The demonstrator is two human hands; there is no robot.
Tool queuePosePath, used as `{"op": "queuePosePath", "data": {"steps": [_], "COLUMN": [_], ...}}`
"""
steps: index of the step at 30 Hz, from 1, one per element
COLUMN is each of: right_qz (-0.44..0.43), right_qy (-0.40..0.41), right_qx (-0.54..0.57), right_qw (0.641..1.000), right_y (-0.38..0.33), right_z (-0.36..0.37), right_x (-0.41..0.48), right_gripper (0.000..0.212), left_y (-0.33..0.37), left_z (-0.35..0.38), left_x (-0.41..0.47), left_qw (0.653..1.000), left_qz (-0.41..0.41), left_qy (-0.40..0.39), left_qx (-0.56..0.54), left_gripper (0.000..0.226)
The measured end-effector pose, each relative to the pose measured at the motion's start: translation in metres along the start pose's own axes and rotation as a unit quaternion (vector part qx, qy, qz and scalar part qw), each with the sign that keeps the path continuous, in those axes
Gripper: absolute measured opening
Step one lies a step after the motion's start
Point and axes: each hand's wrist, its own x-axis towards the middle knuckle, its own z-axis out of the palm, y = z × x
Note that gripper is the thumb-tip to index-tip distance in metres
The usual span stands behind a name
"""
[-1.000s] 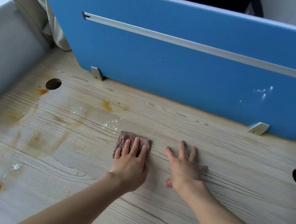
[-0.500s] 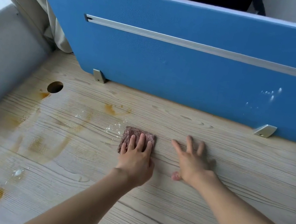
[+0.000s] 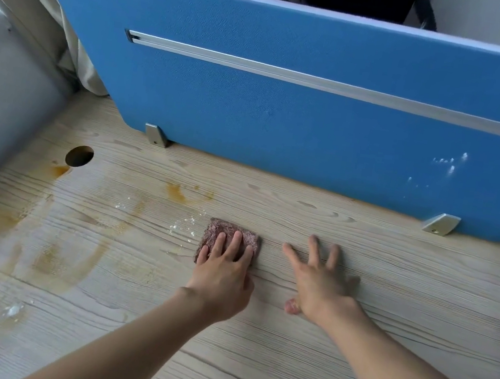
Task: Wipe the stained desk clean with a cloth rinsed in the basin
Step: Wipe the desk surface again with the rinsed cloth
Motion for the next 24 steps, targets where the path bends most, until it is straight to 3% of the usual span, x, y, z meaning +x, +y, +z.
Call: {"op": "queuePosePath", "data": {"steps": [5, 9, 24], "right_qz": [-0.006, -0.005, 0.000], "right_qy": [0.000, 0.014, 0.014], "right_qx": [-0.012, 0.020, 0.014], "right_qw": [1.000, 1.000, 1.000], "right_y": [0.000, 0.000, 0.000], "right_z": [-0.002, -0.022, -0.017], "right_x": [0.001, 0.009, 0.023], "right_gripper": [0.111, 0.098, 0.105], "left_y": [0.005, 0.003, 0.004], "left_z": [-0.012, -0.007, -0.028], "left_x": [0.019, 0.007, 0.038], "left_qw": [0.999, 1.000, 1.000], "left_qz": [-0.022, 0.009, 0.001], "left_qy": [0.016, -0.001, 0.009], "left_qx": [-0.023, 0.008, -0.012], "left_gripper": [0.066, 0.070, 0.067]}}
